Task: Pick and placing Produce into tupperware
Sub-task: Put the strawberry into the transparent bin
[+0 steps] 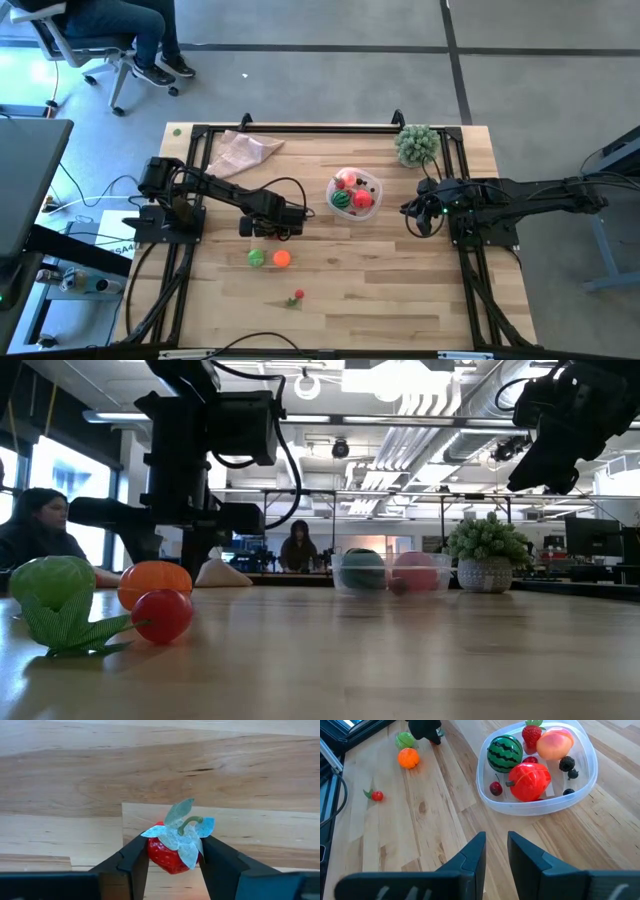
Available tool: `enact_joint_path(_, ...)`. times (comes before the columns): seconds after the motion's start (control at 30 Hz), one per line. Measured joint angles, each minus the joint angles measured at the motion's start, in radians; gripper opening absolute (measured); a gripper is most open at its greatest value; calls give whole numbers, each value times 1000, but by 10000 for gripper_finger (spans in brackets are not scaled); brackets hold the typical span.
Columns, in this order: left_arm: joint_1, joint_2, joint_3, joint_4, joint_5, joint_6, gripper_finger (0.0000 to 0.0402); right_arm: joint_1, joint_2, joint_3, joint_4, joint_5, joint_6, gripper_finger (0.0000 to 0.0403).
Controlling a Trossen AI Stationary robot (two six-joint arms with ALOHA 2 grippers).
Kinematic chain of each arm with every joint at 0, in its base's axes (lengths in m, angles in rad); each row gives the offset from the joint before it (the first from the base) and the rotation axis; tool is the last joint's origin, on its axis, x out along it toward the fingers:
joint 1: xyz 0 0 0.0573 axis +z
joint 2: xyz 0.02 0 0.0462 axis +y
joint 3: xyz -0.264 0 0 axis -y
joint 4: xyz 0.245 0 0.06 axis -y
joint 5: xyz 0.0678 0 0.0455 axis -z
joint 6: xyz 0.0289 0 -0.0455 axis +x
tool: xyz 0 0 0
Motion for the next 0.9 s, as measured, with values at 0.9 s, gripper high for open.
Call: enact_joint_path(0.9,0,0,73,-64,-59,0,136,0,0,0,0,0,0,71)
